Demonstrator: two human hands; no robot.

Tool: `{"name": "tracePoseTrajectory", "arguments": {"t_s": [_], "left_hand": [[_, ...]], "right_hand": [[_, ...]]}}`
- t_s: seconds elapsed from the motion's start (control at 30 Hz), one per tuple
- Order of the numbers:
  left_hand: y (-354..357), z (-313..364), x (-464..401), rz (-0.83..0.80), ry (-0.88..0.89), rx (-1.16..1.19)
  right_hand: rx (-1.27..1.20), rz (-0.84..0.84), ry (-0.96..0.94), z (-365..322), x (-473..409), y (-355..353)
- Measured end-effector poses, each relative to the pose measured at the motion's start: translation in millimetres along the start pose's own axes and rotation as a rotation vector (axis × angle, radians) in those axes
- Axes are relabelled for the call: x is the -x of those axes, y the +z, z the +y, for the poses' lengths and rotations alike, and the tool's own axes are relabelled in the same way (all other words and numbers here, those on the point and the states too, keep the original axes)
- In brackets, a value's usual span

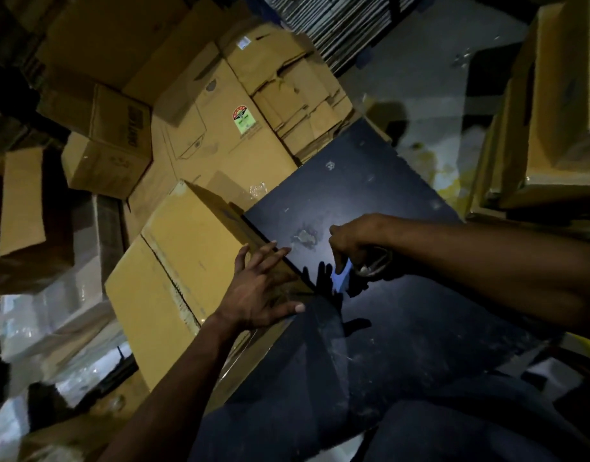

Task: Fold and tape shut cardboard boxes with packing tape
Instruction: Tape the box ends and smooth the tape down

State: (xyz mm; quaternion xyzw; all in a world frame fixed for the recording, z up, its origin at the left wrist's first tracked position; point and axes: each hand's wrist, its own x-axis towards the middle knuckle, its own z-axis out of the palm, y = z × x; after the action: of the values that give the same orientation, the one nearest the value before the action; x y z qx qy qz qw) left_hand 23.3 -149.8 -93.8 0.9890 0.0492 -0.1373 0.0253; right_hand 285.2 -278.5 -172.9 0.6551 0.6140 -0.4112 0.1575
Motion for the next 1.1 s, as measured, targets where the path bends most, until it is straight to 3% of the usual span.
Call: {"name": "tracePoseTrajectory", "arguments": {"t_s": [0.17, 0.33, 0.47, 0.57, 0.63, 0.7, 0.77, 0.87, 1.1], "left_hand": [[23, -22, 13, 0.124, -0.1, 0.138], [34, -22, 1, 0.2, -0.142, 0.11], [32, -36, -31, 0.288, -0.334, 0.139], [29, -55, -61, 0.387, -0.457, 0.223], [22, -73, -77, 0.487, -0.41, 0.277], [12, -82, -82, 0.573, -0.335, 0.396], [10, -86, -79, 0.543, -0.217, 0.488], [20, -97, -75, 0.397, -0.014, 0.405], [33, -114, -80, 0.382, 0.091, 0.402]], "right_hand": [[-0.131, -0.028, -0.141, 17, -27, 15], [-0.145, 0.121, -0.108, 14, -14, 13], [-0.203, 0.446, -0.022, 7, 3, 25], [-0.732, 0.79, -0.151, -12, 14, 44], [-1.084, 0.969, -0.178, -34, 23, 52], [-1.26, 1.055, -0.148, -52, 19, 54], [-1.3, 1.114, -0.11, -63, 4, 50], [-1.317, 1.173, -0.048, -80, -26, 42], [-1.643, 1.489, -0.09, -146, -96, 47]]}}
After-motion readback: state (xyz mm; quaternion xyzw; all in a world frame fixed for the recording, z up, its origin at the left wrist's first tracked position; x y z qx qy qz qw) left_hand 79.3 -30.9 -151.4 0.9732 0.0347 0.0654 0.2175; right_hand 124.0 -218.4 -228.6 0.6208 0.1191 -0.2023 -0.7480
